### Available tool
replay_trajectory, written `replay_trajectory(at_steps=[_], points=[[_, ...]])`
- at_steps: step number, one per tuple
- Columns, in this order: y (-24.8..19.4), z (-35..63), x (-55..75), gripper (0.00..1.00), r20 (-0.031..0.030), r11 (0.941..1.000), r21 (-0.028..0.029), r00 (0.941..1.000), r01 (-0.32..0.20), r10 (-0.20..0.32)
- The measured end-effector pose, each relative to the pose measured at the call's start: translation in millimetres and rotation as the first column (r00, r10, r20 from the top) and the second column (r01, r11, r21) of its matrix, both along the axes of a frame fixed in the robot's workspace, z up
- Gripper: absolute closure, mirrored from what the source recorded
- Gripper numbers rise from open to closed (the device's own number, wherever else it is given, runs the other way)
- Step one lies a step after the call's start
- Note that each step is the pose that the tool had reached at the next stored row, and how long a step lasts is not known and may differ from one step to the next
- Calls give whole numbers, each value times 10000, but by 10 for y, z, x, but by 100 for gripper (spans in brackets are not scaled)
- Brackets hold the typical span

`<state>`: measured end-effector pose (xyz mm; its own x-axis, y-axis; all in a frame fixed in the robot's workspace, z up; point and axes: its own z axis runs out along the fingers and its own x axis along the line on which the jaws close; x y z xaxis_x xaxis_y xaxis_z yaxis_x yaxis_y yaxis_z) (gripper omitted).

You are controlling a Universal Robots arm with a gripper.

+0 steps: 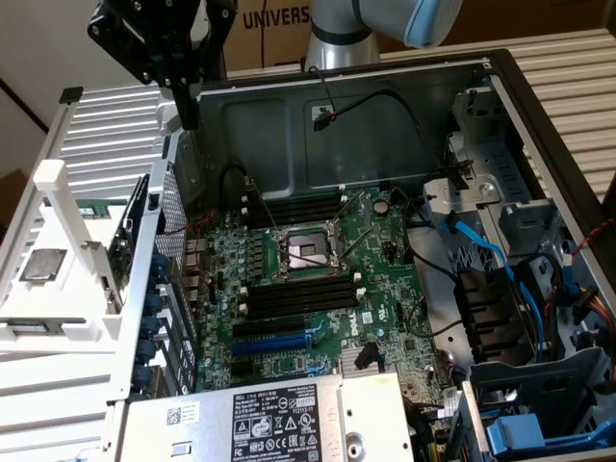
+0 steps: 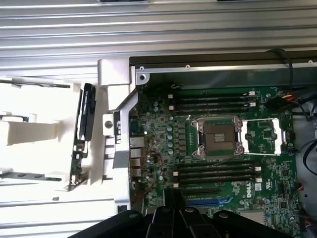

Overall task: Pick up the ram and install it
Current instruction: 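Reach for the ram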

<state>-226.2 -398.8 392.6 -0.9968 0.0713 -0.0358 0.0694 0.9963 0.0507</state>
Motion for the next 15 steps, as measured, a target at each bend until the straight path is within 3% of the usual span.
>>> replay_trajectory(at_steps=[15], points=[[0,0,-748,90,7,10000,0,10000,-55,55]])
